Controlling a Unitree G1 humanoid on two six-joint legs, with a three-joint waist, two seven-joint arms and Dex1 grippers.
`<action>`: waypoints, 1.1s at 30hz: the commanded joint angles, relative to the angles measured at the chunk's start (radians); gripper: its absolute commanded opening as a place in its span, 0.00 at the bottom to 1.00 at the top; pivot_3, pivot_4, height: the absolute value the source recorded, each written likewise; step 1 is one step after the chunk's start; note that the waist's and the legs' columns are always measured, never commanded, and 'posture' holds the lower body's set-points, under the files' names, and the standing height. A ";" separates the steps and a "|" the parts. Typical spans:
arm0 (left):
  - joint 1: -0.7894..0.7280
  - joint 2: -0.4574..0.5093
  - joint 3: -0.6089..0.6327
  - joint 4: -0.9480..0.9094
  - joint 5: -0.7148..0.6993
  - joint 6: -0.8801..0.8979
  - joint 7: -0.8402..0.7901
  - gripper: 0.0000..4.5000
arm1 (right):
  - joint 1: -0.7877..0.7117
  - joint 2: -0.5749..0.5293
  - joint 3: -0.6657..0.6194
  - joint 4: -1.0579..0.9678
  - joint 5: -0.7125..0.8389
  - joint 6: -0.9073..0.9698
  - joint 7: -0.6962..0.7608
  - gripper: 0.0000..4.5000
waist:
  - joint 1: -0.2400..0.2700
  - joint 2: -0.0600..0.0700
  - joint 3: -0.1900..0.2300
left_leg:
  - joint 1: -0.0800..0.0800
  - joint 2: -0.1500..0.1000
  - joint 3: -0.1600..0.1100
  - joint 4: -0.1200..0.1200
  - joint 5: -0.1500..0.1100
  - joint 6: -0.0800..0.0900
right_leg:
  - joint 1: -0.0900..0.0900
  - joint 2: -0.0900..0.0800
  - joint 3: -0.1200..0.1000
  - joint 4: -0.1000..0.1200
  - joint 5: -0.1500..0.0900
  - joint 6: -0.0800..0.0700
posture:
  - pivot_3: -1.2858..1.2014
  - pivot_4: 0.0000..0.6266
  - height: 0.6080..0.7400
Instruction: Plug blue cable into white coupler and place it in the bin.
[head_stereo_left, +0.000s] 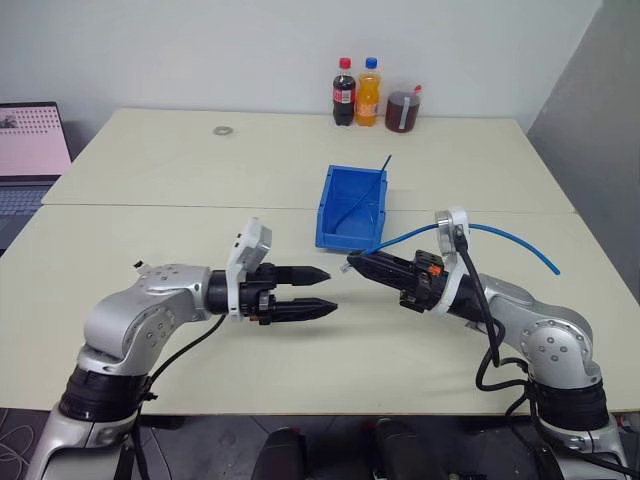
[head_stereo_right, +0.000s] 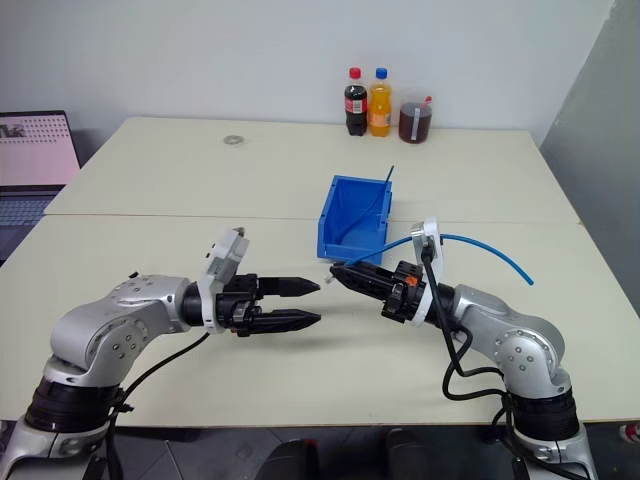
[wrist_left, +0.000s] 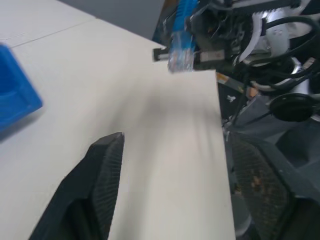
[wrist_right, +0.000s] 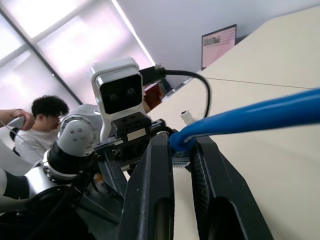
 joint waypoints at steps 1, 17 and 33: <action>0.106 -0.046 0.091 -0.080 0.072 -0.072 0.178 0.97 | -0.011 -0.028 -0.023 0.000 -0.044 -0.048 0.045 0.04 | 0.001 0.000 0.000 | -0.001 0.000 0.000 0.000 0.000 0.000 | 0.000 0.000 -0.001 0.000 0.000 0.000 | 0.52 0.24 1.00; 0.325 -0.501 0.247 -0.152 0.608 -0.187 1.144 1.00 | -0.025 -0.044 0.064 0.087 -0.201 -0.113 0.203 0.04 | 0.008 -0.002 -0.001 | 0.000 0.000 0.000 0.001 0.000 0.000 | 0.002 -0.003 -0.001 0.000 0.001 0.002 | 0.52 0.24 1.00; 0.032 -0.549 0.419 0.055 0.664 -0.004 1.399 1.00 | -0.061 -0.009 0.068 0.100 -0.229 -0.113 0.224 0.04 | 0.006 -0.003 -0.001 | -0.001 -0.002 0.000 0.001 0.000 0.000 | 0.002 -0.002 -0.001 0.000 0.002 0.002 | 0.52 0.24 1.00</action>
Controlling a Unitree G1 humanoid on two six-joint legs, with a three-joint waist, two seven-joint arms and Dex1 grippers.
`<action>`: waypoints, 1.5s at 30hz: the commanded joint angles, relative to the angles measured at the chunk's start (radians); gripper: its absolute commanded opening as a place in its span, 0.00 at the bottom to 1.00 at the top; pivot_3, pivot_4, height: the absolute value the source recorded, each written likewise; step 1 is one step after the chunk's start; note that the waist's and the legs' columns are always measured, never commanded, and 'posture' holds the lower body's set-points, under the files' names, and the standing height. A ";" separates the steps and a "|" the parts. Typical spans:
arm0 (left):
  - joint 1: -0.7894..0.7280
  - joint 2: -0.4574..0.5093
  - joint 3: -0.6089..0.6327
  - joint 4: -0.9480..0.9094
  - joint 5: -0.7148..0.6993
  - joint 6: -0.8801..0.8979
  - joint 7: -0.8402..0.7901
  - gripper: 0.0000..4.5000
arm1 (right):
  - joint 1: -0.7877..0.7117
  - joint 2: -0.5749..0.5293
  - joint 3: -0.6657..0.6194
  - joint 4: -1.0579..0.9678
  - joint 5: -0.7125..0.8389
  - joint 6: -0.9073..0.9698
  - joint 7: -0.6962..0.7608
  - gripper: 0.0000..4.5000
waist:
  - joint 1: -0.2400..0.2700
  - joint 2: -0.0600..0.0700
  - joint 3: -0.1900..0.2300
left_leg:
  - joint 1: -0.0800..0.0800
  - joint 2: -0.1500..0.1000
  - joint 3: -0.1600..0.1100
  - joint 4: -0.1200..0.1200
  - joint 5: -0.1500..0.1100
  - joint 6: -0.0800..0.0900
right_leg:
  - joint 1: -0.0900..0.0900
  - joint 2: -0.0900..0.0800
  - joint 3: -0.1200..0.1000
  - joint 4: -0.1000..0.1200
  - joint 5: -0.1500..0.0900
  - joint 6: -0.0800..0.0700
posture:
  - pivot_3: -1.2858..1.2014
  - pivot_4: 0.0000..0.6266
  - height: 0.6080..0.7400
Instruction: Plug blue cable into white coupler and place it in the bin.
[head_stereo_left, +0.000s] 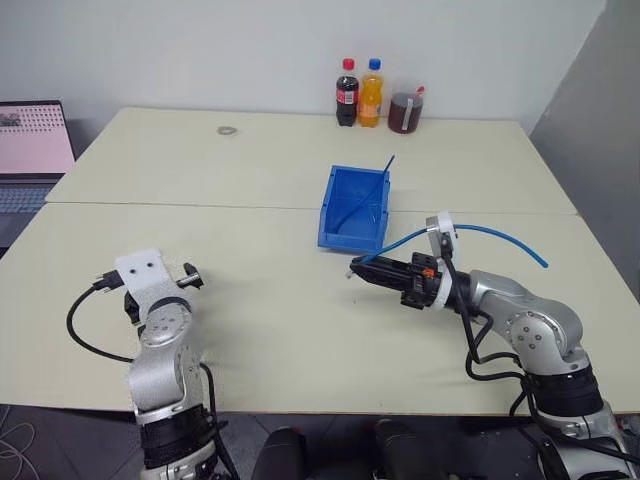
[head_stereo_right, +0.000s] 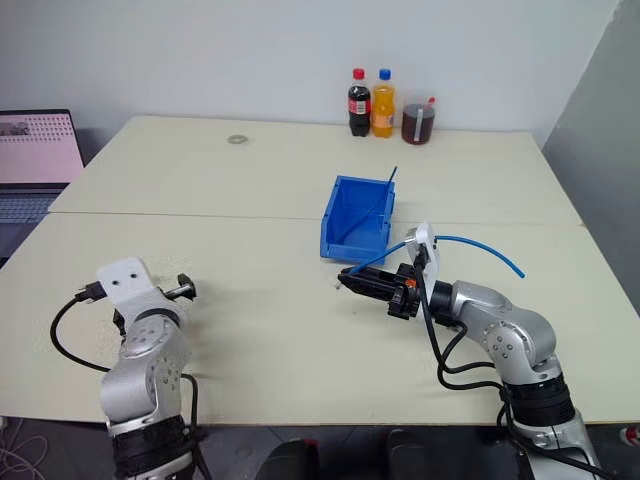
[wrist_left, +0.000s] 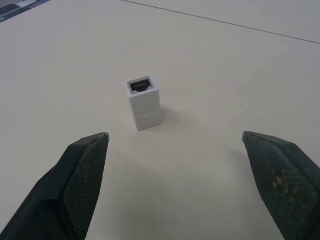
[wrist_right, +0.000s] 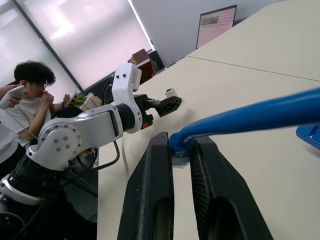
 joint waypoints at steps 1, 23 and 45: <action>-0.052 0.043 0.030 0.045 0.018 0.012 0.012 1.00 | -0.022 0.008 -0.014 -0.031 0.002 -0.013 0.007 0.04 | 0.000 0.000 0.000 | 0.000 0.000 0.000 0.000 0.000 0.000 | 0.000 0.000 0.000 0.000 0.000 0.000 | 0.52 0.24 1.00; -0.224 0.113 0.096 0.324 -0.011 -0.055 0.007 1.00 | -0.015 0.003 -0.020 -0.050 0.005 0.000 -0.013 0.04 | 0.000 0.000 0.000 | 0.000 0.000 0.000 0.000 0.000 0.000 | 0.000 -0.001 0.000 0.000 0.000 0.000 | 0.52 0.24 1.00; -0.213 0.129 0.074 0.354 0.008 -0.098 0.005 0.18 | -0.010 -0.002 -0.026 -0.055 0.011 0.012 -0.017 0.04 | 0.000 0.000 0.000 | 0.000 0.000 0.000 0.000 0.000 0.000 | 0.000 -0.001 0.000 0.000 0.002 -0.002 | 0.52 0.24 1.00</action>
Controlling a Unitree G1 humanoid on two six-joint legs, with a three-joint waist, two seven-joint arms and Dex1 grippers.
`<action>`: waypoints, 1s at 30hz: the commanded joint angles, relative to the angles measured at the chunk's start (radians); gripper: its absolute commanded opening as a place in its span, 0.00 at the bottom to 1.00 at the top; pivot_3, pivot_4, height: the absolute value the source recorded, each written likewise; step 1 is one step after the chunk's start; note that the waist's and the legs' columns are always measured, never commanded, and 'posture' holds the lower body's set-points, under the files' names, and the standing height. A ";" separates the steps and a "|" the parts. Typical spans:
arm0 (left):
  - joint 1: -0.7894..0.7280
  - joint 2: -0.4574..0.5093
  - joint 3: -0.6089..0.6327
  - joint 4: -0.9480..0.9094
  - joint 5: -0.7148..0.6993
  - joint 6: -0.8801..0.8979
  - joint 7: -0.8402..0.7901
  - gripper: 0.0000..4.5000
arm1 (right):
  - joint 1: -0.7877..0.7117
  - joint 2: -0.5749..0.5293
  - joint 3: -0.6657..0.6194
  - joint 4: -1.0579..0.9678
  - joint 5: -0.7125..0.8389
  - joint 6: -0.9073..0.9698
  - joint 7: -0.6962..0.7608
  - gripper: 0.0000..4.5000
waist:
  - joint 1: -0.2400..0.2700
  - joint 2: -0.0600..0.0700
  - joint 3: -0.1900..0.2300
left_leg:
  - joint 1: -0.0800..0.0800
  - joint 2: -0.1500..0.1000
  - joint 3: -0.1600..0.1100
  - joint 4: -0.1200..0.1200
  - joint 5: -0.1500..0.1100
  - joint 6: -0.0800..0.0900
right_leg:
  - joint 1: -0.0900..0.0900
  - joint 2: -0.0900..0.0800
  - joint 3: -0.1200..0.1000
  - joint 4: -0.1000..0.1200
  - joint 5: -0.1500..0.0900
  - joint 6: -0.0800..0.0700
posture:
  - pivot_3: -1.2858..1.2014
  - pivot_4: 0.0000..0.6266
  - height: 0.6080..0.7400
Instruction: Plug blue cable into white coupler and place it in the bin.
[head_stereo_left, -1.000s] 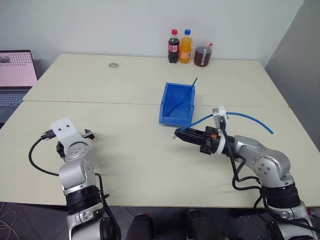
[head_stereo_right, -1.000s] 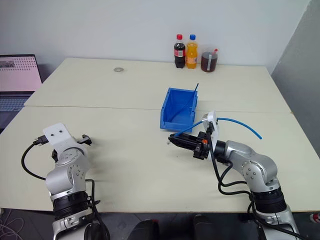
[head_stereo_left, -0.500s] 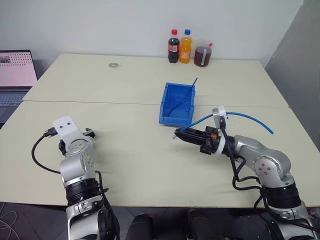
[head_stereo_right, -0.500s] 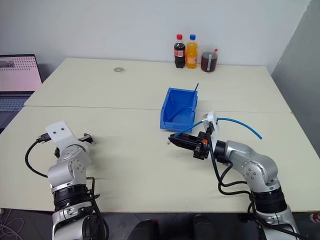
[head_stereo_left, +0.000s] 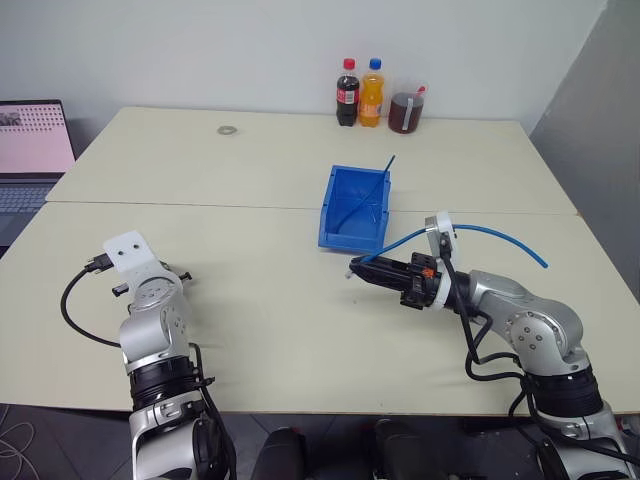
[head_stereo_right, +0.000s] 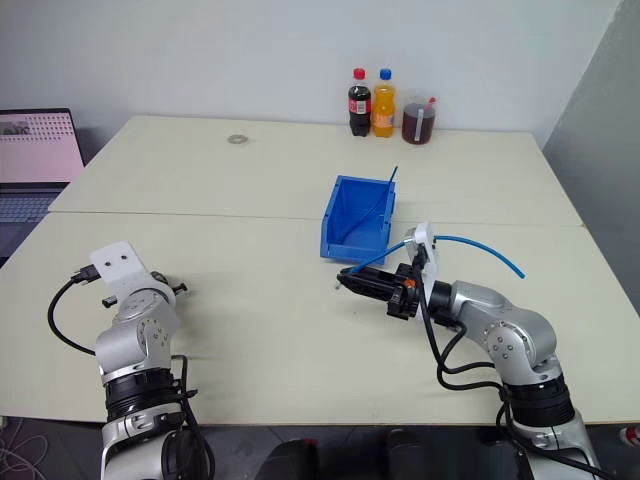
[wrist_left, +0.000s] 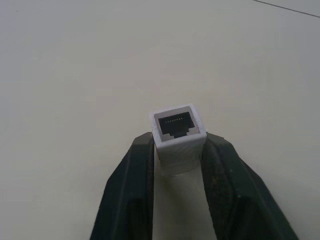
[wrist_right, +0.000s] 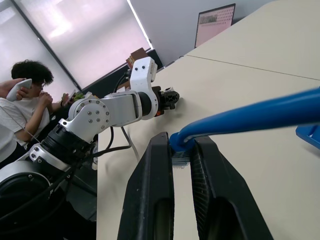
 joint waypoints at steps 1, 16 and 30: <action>-0.002 0.016 -0.011 -0.029 0.015 -0.024 0.007 0.17 | -0.010 -0.002 -0.024 -0.043 0.010 -0.002 -0.003 0.04 | 0.000 0.000 0.000 | 0.000 0.000 0.000 0.000 0.000 0.000 | 0.000 0.000 0.000 0.000 0.000 0.000 | 0.52 0.24 1.00; 0.218 0.286 -0.350 -0.278 -0.126 -0.071 -0.715 0.17 | 0.078 -0.054 -0.036 -0.146 -0.003 -0.001 -0.041 0.04 | 0.003 0.000 0.000 | 0.000 0.001 0.001 -0.001 0.000 0.000 | 0.000 -0.001 -0.001 0.000 0.000 -0.001 | 0.52 0.24 1.00; -0.009 0.579 -0.769 -0.136 -0.083 -0.393 -1.557 0.17 | 0.218 -0.123 0.058 -0.272 -0.161 -0.078 -0.049 0.04 | -0.007 0.001 0.001 | 0.000 -0.001 0.004 -0.001 0.000 0.000 | -0.001 0.004 0.000 0.000 -0.003 0.000 | 0.52 0.24 1.00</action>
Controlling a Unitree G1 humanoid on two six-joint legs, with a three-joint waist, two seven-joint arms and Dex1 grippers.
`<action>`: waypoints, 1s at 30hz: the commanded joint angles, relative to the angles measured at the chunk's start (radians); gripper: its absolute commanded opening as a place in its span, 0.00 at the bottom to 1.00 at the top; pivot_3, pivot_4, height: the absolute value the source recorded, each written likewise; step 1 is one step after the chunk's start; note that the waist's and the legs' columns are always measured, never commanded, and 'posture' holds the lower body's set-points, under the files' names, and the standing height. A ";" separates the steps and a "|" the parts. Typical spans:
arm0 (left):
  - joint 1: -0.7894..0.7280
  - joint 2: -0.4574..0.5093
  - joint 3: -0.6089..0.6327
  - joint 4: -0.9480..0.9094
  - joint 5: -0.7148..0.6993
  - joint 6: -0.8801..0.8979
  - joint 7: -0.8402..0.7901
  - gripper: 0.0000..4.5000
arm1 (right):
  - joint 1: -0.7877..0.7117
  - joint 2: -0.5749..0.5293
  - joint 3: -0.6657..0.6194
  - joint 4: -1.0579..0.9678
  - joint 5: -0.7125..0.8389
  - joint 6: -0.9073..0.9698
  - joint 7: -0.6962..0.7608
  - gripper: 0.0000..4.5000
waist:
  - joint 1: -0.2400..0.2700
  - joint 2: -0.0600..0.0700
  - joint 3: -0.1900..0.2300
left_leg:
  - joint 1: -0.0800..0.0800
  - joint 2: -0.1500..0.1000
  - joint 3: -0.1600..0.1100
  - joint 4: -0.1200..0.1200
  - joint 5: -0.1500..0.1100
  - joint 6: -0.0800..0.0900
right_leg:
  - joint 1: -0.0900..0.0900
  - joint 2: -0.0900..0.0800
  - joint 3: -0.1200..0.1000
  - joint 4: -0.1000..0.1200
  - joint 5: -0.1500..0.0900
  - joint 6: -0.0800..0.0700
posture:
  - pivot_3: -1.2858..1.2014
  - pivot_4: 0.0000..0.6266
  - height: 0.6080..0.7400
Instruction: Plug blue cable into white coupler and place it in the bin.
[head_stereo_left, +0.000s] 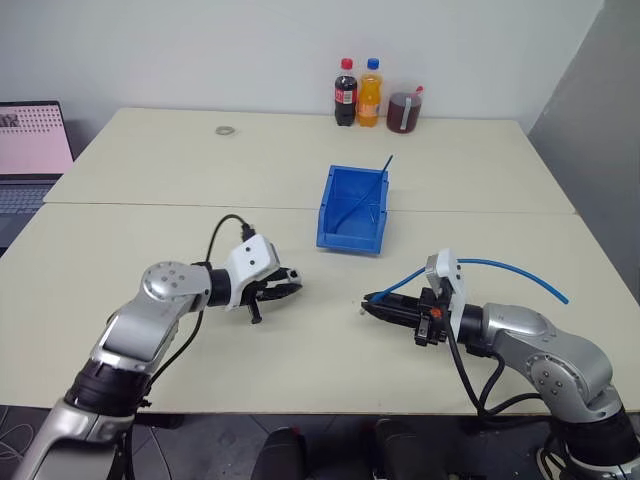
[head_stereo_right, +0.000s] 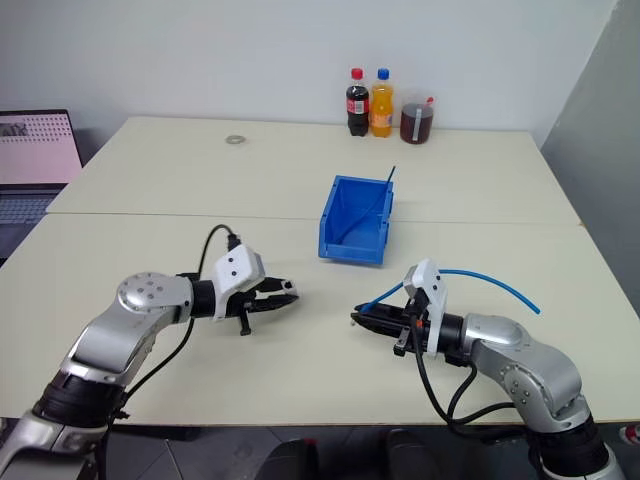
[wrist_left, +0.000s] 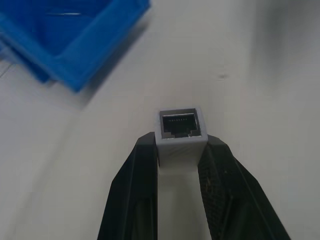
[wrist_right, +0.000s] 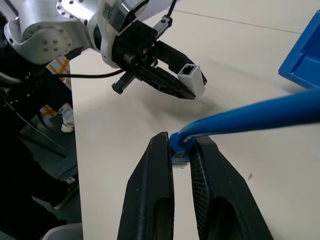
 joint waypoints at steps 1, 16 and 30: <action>-0.044 0.030 -0.061 0.054 0.036 -0.082 -0.142 0.17 | 0.012 0.001 0.007 -0.044 -0.033 -0.045 -0.002 0.04 | 0.000 0.000 0.000 | 0.000 0.000 0.000 0.000 0.000 0.000 | -0.001 0.001 0.000 0.000 0.000 0.000 | 0.52 0.24 1.00; -0.074 -0.031 -0.150 0.148 0.144 -0.228 -0.253 0.17 | -0.078 0.081 0.159 0.089 -0.230 -0.227 0.058 0.04 | 0.003 0.000 0.000 | -0.001 0.001 0.000 0.000 0.000 0.000 | -0.001 0.002 -0.001 0.001 -0.001 -0.001 | 0.52 0.24 1.00; -0.069 -0.035 -0.139 0.199 0.165 -0.269 -0.259 0.17 | -0.220 0.234 0.332 0.423 -0.486 -0.497 0.133 0.04 | 0.004 0.000 0.000 | 0.000 0.001 0.000 0.001 0.000 0.000 | -0.001 0.003 -0.001 0.001 -0.001 -0.001 | 0.52 0.24 1.00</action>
